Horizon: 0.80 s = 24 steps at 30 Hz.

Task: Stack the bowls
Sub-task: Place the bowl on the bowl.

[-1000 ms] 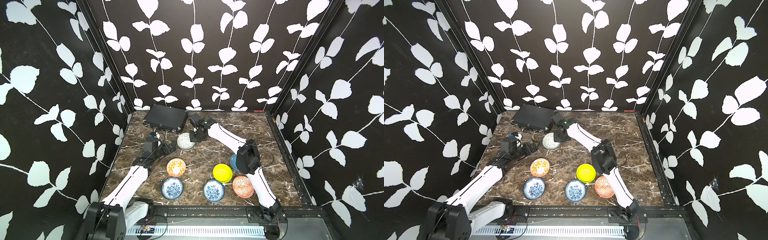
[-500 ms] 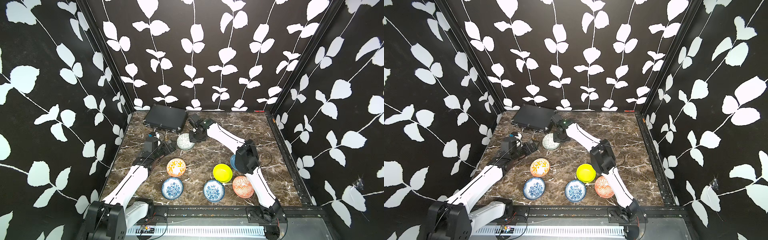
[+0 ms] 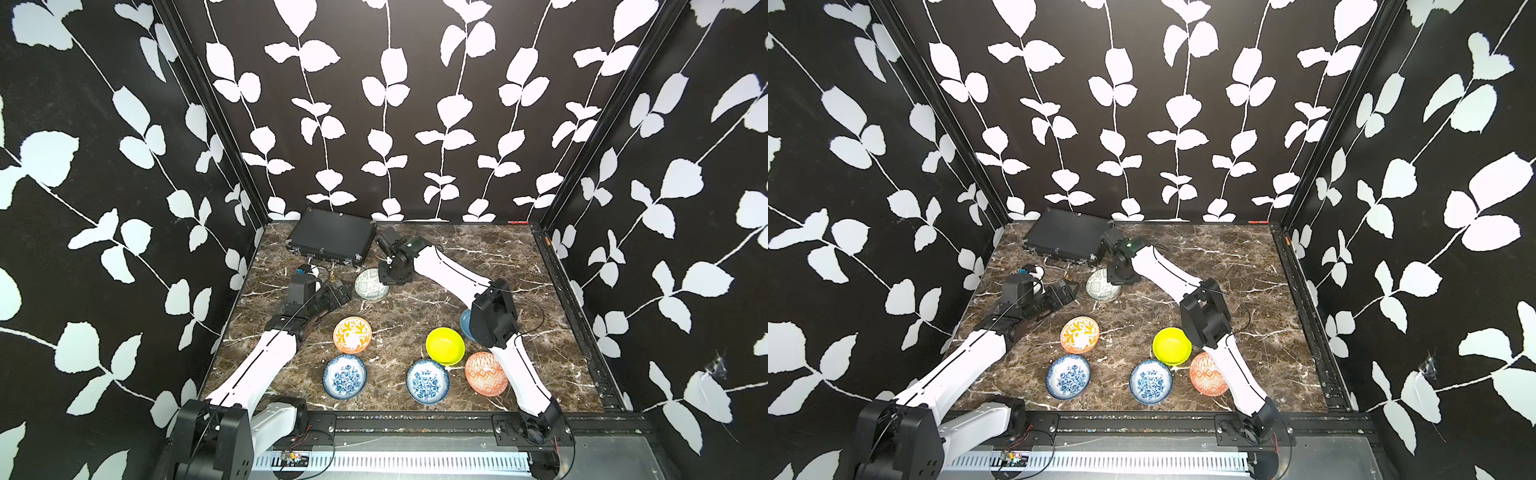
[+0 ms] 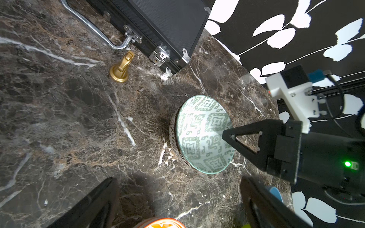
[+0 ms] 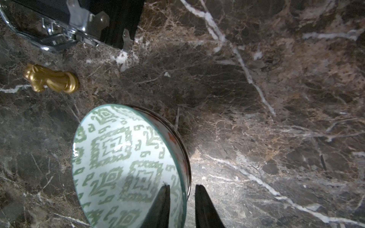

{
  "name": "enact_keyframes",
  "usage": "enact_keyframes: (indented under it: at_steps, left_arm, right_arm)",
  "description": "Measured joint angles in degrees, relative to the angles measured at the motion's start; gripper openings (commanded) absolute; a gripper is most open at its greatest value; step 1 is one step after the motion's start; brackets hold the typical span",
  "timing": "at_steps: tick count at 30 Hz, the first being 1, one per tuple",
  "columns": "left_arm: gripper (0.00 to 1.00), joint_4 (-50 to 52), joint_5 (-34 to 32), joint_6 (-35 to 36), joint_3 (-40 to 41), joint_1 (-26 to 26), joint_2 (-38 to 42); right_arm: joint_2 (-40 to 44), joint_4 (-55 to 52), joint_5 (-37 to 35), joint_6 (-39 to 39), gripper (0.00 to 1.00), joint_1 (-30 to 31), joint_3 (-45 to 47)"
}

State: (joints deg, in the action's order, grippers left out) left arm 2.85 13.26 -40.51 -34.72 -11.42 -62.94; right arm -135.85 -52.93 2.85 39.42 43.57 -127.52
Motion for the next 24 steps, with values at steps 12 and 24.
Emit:
enact_keyframes:
  at_steps: [12,24]
  left_arm:
    - [0.99,0.0,1.0,0.0,0.0,0.0,-1.7]
    - [0.99,0.0,1.1,0.0,0.0,0.0,-1.8]
  right_arm:
    - [4.6,2.5,-0.7,0.9,0.18,0.0,7.2]
    - [4.8,5.2,0.9,2.7,0.0,-0.3,7.9]
